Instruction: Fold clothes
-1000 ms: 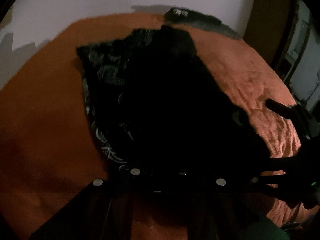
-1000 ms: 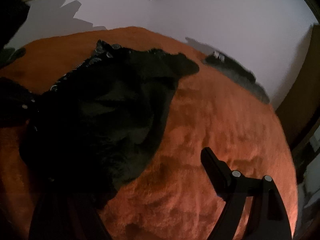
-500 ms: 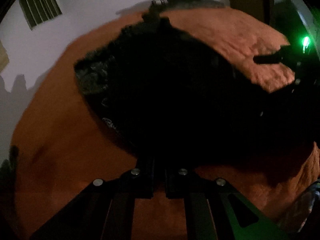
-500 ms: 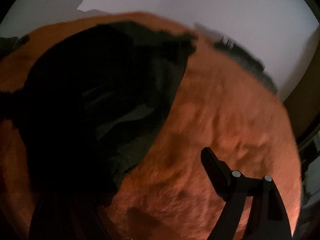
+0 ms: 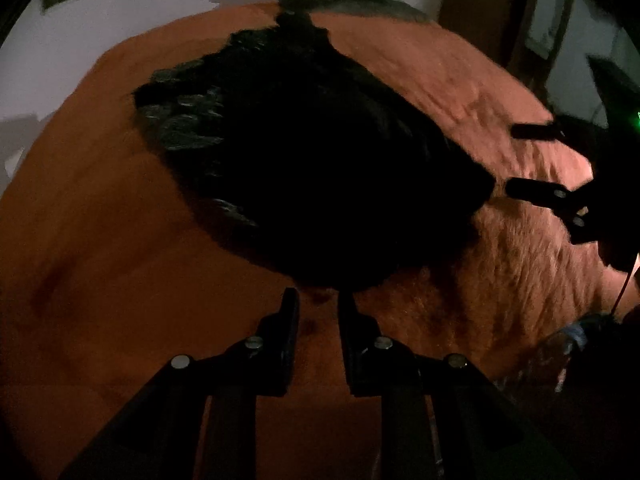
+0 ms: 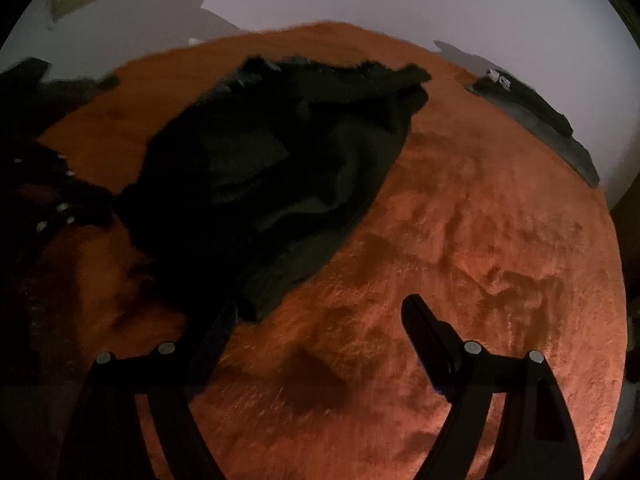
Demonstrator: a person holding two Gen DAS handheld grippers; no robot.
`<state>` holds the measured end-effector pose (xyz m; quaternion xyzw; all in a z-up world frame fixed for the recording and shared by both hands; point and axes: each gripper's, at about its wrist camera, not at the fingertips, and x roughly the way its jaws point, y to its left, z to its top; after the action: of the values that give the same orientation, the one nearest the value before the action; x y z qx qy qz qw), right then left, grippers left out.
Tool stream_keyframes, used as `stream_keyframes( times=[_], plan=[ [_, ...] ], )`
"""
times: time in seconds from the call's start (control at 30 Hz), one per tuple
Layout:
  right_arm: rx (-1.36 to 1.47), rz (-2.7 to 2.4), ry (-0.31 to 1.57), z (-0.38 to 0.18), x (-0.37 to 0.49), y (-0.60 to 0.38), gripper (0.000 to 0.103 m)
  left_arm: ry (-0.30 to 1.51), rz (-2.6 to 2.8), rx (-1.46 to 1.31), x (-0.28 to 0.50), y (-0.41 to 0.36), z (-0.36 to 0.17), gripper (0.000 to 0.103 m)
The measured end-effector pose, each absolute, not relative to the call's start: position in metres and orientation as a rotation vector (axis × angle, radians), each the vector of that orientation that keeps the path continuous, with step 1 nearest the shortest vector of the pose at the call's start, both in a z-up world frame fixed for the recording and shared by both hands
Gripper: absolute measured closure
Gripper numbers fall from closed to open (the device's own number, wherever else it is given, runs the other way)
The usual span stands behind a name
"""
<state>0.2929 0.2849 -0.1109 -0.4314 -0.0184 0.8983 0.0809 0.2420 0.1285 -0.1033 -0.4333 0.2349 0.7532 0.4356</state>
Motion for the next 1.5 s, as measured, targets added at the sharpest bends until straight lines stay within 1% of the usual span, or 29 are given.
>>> stream_keyframes(
  times=[0.1,0.13,0.2,0.23,0.3,0.37,0.4,0.43,0.47,0.5,0.53,0.57,0.6,0.67,0.77,0.87,0.97,1.07,1.13,1.2,1.27,1.3,1.4,1.43,1.47,1.5],
  plan=[
    [-1.137,2.771,0.002,-0.082,0.3,0.285,0.019,0.489,1.945,-1.076,0.217,0.123,-0.084,0.082],
    [-1.081,2.809,0.038,-0.073,0.296,0.286,0.019,0.462,1.969,-1.072,0.208,0.123,-0.078,0.082],
    [-1.046,2.825,0.038,-0.065,0.278,0.286,0.02,0.428,2.019,-1.06,0.186,0.131,-0.072,0.081],
    [-1.05,2.816,0.012,-0.065,0.269,0.284,0.024,0.418,2.038,-1.061,0.174,0.138,-0.069,0.081],
    [-1.122,2.814,-0.037,-0.075,0.244,0.276,0.067,0.404,2.076,-1.058,0.147,0.156,-0.062,0.081],
    [-1.234,2.787,-0.013,-0.091,0.227,0.274,0.08,0.398,2.121,-1.038,0.118,0.172,-0.052,0.081],
    [-1.297,2.771,0.024,-0.104,0.22,0.275,0.081,0.397,2.134,-1.035,0.105,0.18,-0.049,0.08],
    [-1.39,2.729,0.047,-0.122,0.215,0.274,0.081,0.397,2.147,-1.032,0.091,0.188,-0.046,0.08],
    [-1.434,2.702,0.038,-0.136,0.213,0.274,0.081,0.396,2.16,-1.028,0.077,0.196,-0.043,0.074],
    [-1.465,2.681,0.025,-0.149,0.212,0.273,0.081,0.413,2.166,-1.033,0.061,0.203,-0.043,0.066],
    [-1.432,2.702,-0.008,-0.149,0.214,0.27,0.081,0.424,2.158,-1.055,0.045,0.211,-0.046,0.062],
    [-1.426,2.716,-0.018,-0.146,0.215,0.27,0.081,0.434,2.15,-1.078,0.028,0.219,-0.048,0.055],
    [-1.418,2.734,-0.021,-0.142,0.215,0.27,0.081,0.437,2.113,-1.113,0.015,0.226,-0.052,0.054],
    [-1.383,2.806,0.078,-0.13,0.216,0.28,0.081,0.503,2.039,-1.151,-0.002,0.24,-0.064,0.054],
    [-1.312,2.817,0.252,-0.112,0.21,0.308,0.08,0.667,2.097,-1.123,0.0,0.248,-0.074,0.054],
    [-1.244,2.803,0.399,-0.091,0.202,0.338,0.08,0.657,2.113,-1.137,-0.002,0.246,-0.074,0.054],
    [-1.237,2.794,0.445,-0.072,0.181,0.37,0.08,0.67,2.079,-1.149,-0.012,0.248,-0.076,0.054],
    [-1.293,2.78,0.457,-0.056,0.149,0.404,0.074,0.65,2.106,-1.086,-0.029,0.243,-0.084,0.054],
    [-1.381,2.74,0.458,-0.046,0.116,0.426,0.066,0.596,2.129,-1.078,-0.046,0.237,-0.095,0.054],
    [-1.472,2.682,0.46,-0.034,0.082,0.446,0.051,0.484,2.149,-1.097,-0.065,0.224,-0.105,0.053],
    [-1.578,2.598,0.504,-0.022,0.044,0.466,0.042,0.358,2.156,-1.129,-0.085,0.211,-0.115,0.053],
    [-1.635,2.543,0.534,-0.016,0.025,0.476,0.04,0.285,2.135,-1.144,-0.09,0.205,-0.118,0.053],
    [-1.77,2.361,0.483,-0.001,-0.025,0.496,0.036,0.072,2.063,-1.185,-0.105,0.19,-0.124,0.053],
    [-1.771,2.346,0.469,0.004,-0.034,0.502,0.036,0.064,2.041,-1.174,-0.105,0.19,-0.125,0.053],
    [-1.751,2.363,0.463,0.009,-0.042,0.508,0.036,0.094,2.034,-1.158,-0.105,0.194,-0.125,0.053],
    [-1.731,2.381,0.455,0.013,-0.049,0.514,0.036,0.182,2.034,-1.118,-0.102,0.204,-0.124,0.053]
  ],
)
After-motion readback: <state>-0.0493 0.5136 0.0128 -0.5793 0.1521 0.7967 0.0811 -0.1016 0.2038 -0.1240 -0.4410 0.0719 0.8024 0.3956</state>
